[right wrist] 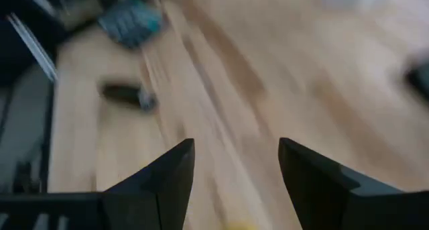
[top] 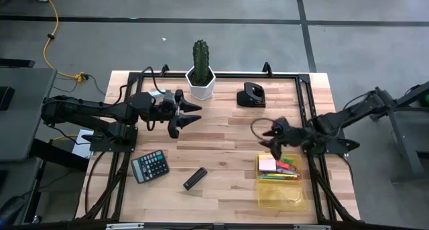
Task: Pack school essentials
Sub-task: Return to Home Position
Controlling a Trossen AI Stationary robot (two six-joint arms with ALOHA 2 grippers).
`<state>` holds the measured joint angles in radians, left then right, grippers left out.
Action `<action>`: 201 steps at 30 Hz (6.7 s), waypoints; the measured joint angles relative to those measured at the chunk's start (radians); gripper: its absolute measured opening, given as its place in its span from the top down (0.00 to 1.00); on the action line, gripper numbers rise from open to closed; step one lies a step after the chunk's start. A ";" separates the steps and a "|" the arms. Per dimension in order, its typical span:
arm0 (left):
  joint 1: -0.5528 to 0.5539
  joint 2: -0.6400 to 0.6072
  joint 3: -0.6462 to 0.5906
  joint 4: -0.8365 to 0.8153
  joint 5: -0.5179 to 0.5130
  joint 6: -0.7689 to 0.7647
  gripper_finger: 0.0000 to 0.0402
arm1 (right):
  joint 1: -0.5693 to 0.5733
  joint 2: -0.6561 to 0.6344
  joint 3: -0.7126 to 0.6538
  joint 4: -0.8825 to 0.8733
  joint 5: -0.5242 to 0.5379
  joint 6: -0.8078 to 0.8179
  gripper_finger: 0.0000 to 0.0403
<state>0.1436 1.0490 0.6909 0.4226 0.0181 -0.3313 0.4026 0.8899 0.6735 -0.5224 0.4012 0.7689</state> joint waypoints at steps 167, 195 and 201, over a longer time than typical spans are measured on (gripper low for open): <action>-0.064 -1.005 -0.678 -0.403 -0.056 0.099 1.00 | -0.376 -0.884 -0.662 0.651 -0.431 -0.452 1.00; -0.064 -1.005 -0.678 -0.403 -0.056 0.099 1.00 | -0.376 -0.843 -0.662 0.532 -0.386 -0.636 1.00; -0.064 -1.005 -0.678 -0.403 -0.056 0.099 1.00 | -0.376 -0.843 -0.662 0.532 -0.386 -0.637 1.00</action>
<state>0.0799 0.0441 0.0128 0.0191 -0.0380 -0.2325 0.0261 0.0471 0.0116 0.0093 0.0151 0.1315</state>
